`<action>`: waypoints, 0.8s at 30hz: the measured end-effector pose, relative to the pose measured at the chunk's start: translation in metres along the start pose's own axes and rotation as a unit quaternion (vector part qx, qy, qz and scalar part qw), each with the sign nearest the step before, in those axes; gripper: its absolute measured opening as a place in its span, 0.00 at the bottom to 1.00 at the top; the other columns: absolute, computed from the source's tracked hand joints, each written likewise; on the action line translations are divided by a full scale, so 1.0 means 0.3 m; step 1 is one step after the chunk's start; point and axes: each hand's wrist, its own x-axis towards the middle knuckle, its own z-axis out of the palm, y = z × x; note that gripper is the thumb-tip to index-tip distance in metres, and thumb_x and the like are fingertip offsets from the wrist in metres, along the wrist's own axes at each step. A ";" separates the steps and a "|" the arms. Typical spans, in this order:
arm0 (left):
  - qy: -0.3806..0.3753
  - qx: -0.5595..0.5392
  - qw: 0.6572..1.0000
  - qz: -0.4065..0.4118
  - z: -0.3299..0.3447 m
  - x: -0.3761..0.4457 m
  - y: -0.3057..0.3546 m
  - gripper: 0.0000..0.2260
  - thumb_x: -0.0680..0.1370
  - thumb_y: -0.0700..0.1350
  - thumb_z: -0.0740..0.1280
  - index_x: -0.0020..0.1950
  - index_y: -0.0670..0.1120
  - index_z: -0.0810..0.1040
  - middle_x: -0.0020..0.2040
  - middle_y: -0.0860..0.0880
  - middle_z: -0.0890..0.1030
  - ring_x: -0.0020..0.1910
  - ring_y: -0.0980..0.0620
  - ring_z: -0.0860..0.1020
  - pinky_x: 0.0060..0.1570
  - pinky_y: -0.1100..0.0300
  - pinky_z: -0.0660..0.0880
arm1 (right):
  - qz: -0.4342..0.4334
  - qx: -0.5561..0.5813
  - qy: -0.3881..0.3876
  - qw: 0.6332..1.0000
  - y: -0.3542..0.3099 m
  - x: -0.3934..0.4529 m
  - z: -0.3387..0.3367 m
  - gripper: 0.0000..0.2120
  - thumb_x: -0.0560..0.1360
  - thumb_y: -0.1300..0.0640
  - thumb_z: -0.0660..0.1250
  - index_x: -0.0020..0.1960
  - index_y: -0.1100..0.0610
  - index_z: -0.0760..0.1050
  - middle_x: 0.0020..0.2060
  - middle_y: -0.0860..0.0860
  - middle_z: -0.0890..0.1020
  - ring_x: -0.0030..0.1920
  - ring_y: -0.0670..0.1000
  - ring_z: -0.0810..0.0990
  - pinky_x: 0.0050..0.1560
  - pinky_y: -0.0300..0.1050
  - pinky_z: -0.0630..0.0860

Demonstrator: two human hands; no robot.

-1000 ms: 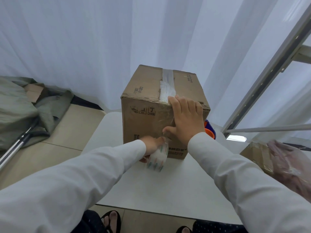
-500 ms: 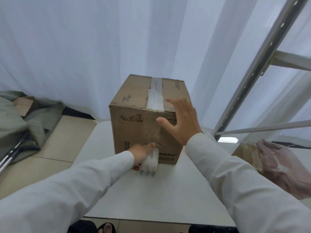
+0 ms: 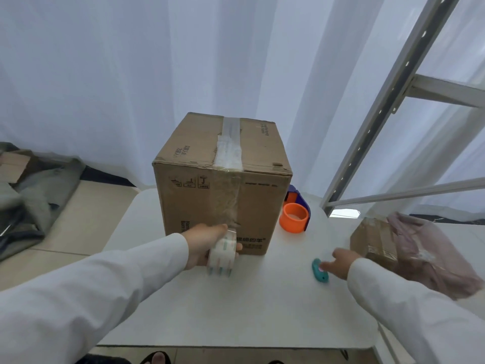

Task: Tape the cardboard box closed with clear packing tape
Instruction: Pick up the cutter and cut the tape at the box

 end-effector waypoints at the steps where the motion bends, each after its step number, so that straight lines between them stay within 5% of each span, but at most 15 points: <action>1: -0.002 -0.019 1.000 0.004 0.006 -0.003 0.001 0.15 0.82 0.48 0.54 0.62 0.41 0.71 0.42 0.48 0.85 0.37 0.52 0.83 0.38 0.57 0.77 | 0.004 -0.002 -0.002 1.000 -0.001 0.004 0.022 0.25 0.76 0.45 0.61 0.67 0.59 0.66 0.63 0.55 0.75 0.61 0.52 0.74 0.58 0.41 0.71; 9: 0.023 -0.076 0.997 0.000 0.032 -0.004 -0.017 0.15 0.81 0.46 0.55 0.62 0.39 0.72 0.41 0.48 0.83 0.30 0.55 0.83 0.35 0.58 0.77 | -0.018 0.000 0.026 0.999 -0.004 0.038 0.090 0.21 0.75 0.46 0.61 0.63 0.57 0.68 0.58 0.54 0.77 0.55 0.52 0.77 0.56 0.43 0.75; 14: 0.033 -0.071 0.997 -0.003 0.048 -0.011 -0.009 0.24 0.79 0.58 0.54 0.60 0.41 0.75 0.39 0.49 0.83 0.26 0.57 0.82 0.26 0.64 0.75 | -0.041 0.024 0.077 0.996 -0.012 0.053 0.117 0.18 0.76 0.46 0.59 0.59 0.58 0.71 0.54 0.55 0.78 0.49 0.52 0.77 0.46 0.41 0.72; 19: 0.040 -0.069 0.997 -0.003 0.044 -0.012 -0.001 0.23 0.79 0.59 0.53 0.58 0.43 0.75 0.40 0.49 0.83 0.27 0.56 0.82 0.35 0.60 0.76 | -0.113 -0.011 0.119 0.986 -0.039 0.034 0.116 0.10 0.76 0.54 0.60 0.55 0.57 0.67 0.52 0.55 0.77 0.49 0.55 0.78 0.49 0.44 0.75; 24: 0.031 -0.068 0.997 -0.007 0.040 -0.026 0.010 0.22 0.80 0.58 0.52 0.61 0.43 0.72 0.40 0.48 0.82 0.26 0.55 0.81 0.29 0.62 0.75 | -0.221 -0.051 0.026 0.974 -0.075 -0.062 0.037 0.10 0.76 0.51 0.60 0.54 0.54 0.63 0.51 0.55 0.79 0.46 0.53 0.78 0.50 0.44 0.75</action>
